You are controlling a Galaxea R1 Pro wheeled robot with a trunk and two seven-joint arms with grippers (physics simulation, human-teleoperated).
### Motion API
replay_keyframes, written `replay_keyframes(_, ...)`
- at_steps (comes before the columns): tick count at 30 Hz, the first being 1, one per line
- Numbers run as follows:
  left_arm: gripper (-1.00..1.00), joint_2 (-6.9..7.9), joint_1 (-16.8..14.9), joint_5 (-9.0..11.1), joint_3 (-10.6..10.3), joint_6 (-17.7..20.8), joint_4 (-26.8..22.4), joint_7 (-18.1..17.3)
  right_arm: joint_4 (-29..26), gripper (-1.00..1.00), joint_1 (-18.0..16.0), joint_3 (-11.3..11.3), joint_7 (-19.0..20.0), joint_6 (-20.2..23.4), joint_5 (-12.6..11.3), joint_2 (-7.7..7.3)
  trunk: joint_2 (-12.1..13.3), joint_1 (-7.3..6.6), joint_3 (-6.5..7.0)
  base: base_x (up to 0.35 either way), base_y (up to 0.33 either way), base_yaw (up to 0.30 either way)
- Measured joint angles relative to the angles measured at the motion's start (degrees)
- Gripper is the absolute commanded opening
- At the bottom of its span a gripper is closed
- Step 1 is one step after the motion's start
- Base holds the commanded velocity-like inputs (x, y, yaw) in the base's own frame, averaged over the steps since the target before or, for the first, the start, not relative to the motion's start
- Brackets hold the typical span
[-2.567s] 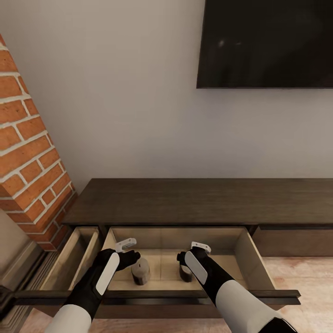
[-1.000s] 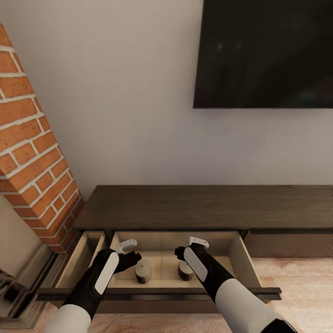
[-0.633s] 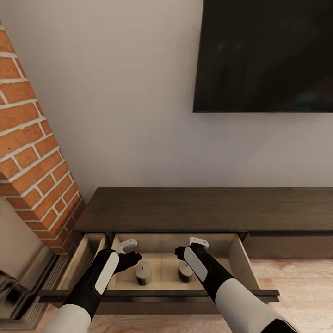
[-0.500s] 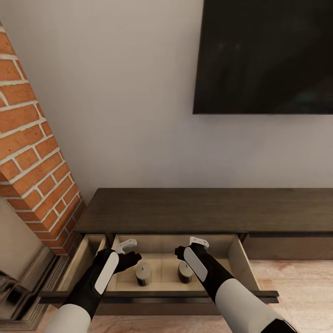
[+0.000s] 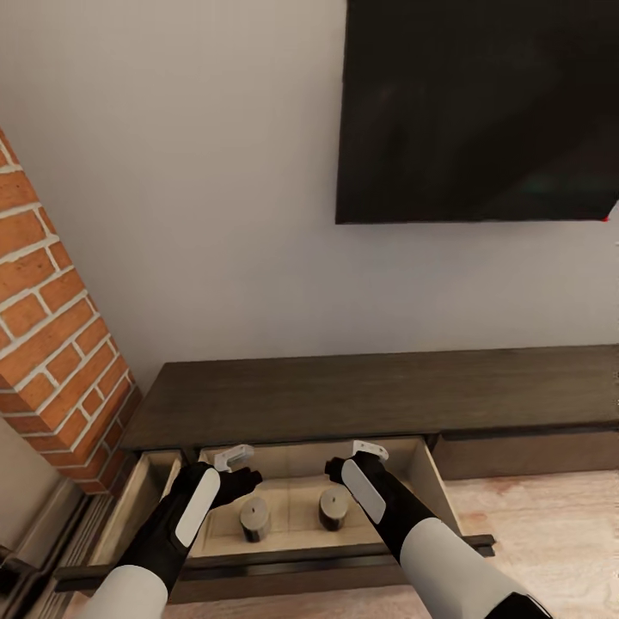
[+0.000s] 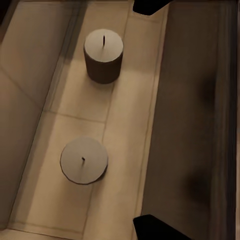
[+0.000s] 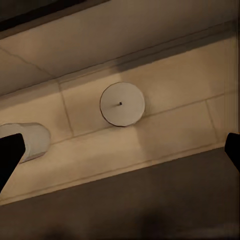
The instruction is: Place each of the two pumpkins and all three candles from the living room inside a cabinet in the living room (use any cabinet), then make sure every cabinet is closed, and position the cauldron so it is next to a table in the living room.
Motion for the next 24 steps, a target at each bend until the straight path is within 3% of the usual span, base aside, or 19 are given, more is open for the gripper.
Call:
replay_keyframes(7,1.0,0.02,0.0,-0.06,0.31,0.0,0.0,-0.02,0.0,1.0,0.03,0.01,0.04,-0.04,0.05,0.0,2.81,-1.54,1.28,-0.174,0.04,-0.013)
replay_keyframes(14,1.0,-0.07,0.0,-0.01,0.83,0.0,0.0,0.04,-0.02,1.0,0.05,0.06,0.0,-0.05,0.04,0.0,5.62,-3.07,2.54,-0.029,0.006,-0.015)
replay_keyframes(24,1.0,0.01,0.0,0.0,0.88,-0.05,0.0,-0.02,0.0,1.0,0.07,0.01,1.61,-0.1,0.11,0.0,9.62,-5.27,4.84,-0.002,0.0,-0.186)
